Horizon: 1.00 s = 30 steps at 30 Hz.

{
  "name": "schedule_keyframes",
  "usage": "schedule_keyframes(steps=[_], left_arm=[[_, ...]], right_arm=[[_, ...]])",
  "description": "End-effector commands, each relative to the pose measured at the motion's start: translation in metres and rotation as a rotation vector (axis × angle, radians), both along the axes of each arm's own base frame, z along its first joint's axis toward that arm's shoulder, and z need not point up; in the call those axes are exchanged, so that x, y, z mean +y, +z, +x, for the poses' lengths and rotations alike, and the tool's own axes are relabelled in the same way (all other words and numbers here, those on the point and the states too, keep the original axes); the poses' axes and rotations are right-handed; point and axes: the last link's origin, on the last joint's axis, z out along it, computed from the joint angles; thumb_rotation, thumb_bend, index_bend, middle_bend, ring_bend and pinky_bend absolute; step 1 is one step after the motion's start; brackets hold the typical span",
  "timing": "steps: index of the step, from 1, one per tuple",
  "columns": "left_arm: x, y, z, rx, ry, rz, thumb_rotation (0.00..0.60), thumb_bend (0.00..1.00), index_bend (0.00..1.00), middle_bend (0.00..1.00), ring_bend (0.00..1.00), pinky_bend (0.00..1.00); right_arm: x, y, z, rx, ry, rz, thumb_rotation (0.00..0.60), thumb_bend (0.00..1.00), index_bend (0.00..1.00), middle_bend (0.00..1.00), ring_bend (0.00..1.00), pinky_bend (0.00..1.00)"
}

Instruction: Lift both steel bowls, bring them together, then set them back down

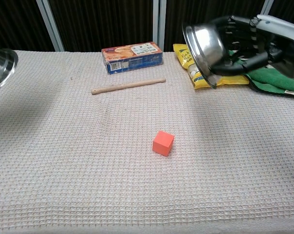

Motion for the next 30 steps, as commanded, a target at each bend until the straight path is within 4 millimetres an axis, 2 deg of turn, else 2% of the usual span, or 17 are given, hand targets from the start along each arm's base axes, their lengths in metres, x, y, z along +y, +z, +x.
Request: schedule_keyframes(steps=[1,6,10,15,16,18,20,22,25,30], left_arm=[[0.004,-0.012,-0.005,0.159,-0.03,-0.057,0.6,0.16,0.49,0.48,0.48,0.64],[0.01,-0.026,-0.002,0.258,-0.049,-0.079,0.6,0.16,0.48,0.46,0.45,0.62],[0.011,-0.034,0.001,0.266,-0.044,-0.094,0.6,0.16,0.45,0.39,0.38,0.59],[0.009,-0.042,0.0,0.286,-0.048,-0.114,0.6,0.16,0.39,0.36,0.35,0.57],[0.008,-0.045,-0.002,0.297,-0.042,-0.133,0.6,0.15,0.34,0.33,0.31,0.53],[0.005,-0.048,-0.006,0.316,-0.023,-0.18,0.6,0.13,0.18,0.19,0.16,0.38],[0.005,-0.048,-0.005,0.3,-0.02,-0.181,0.6,0.08,0.04,0.04,0.02,0.18],[0.005,-0.048,-0.004,0.28,-0.022,-0.17,0.6,0.04,0.01,0.0,0.0,0.09],[0.006,-0.044,-0.001,0.247,-0.038,-0.132,0.6,0.01,0.0,0.0,0.0,0.03],[0.009,-0.032,-0.002,0.24,-0.048,-0.071,0.6,0.0,0.0,0.0,0.0,0.02]], right_arm=[[0.063,0.024,-0.048,0.489,-0.138,0.004,0.6,0.3,0.46,0.4,0.32,0.45],[0.071,0.017,-0.051,0.616,-0.223,0.001,0.6,0.3,0.43,0.38,0.31,0.43],[0.069,0.01,-0.055,0.657,-0.265,0.024,0.6,0.3,0.42,0.35,0.28,0.41],[0.065,0.006,-0.058,0.696,-0.299,0.023,0.6,0.3,0.4,0.33,0.27,0.4],[0.064,0.006,-0.058,0.692,-0.304,0.027,0.6,0.28,0.38,0.32,0.26,0.39],[0.064,0.005,-0.058,0.694,-0.306,0.04,0.6,0.23,0.31,0.28,0.21,0.32],[0.062,0.007,-0.059,0.712,-0.3,0.033,0.6,0.12,0.13,0.15,0.07,0.15],[0.062,0.01,-0.061,0.737,-0.305,0.003,0.6,0.03,0.02,0.03,0.0,0.02],[0.062,0.014,-0.061,0.692,-0.332,-0.027,0.6,0.0,0.0,0.0,0.0,0.0],[0.066,0.022,-0.063,0.672,-0.337,-0.062,0.6,0.0,0.0,0.0,0.0,0.0]])
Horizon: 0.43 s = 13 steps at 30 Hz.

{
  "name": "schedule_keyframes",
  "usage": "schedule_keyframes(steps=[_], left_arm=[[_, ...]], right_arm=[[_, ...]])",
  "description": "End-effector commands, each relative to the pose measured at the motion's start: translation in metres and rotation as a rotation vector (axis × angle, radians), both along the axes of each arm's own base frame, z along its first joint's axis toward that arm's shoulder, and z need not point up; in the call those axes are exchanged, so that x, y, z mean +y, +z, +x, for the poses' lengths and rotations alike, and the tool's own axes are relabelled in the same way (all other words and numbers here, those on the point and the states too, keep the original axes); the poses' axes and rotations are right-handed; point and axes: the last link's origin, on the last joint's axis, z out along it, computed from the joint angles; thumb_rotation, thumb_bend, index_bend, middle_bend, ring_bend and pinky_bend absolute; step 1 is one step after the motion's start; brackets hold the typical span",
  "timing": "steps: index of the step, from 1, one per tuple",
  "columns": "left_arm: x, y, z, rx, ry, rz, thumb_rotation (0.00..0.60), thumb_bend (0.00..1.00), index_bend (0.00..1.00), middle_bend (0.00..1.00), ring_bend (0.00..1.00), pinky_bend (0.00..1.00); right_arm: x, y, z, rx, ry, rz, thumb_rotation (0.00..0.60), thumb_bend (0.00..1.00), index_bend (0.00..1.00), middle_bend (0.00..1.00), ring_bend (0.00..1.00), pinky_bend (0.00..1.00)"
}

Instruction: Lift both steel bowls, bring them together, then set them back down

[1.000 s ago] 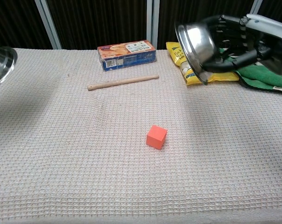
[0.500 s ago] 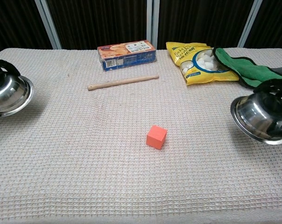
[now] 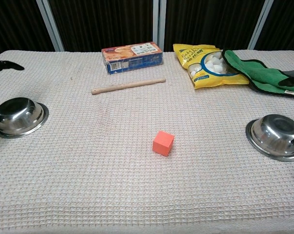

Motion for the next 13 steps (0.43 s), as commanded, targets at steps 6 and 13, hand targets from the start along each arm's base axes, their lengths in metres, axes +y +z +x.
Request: schedule_keyframes(steps=[6,13], left_arm=[[-0.03,0.034,-0.011,-0.027,0.061,0.164,0.6,0.0,0.0,0.0,0.0,0.04],[-0.098,0.049,-0.033,-0.121,0.243,0.278,0.6,0.0,0.0,0.0,0.0,0.04]], right_arm=[[0.017,0.009,-0.007,-0.056,0.02,-0.078,0.6,0.0,0.0,0.0,0.0,0.0],[0.045,0.004,-0.024,-0.074,0.022,-0.134,0.6,0.0,0.0,0.0,0.0,0.0]])
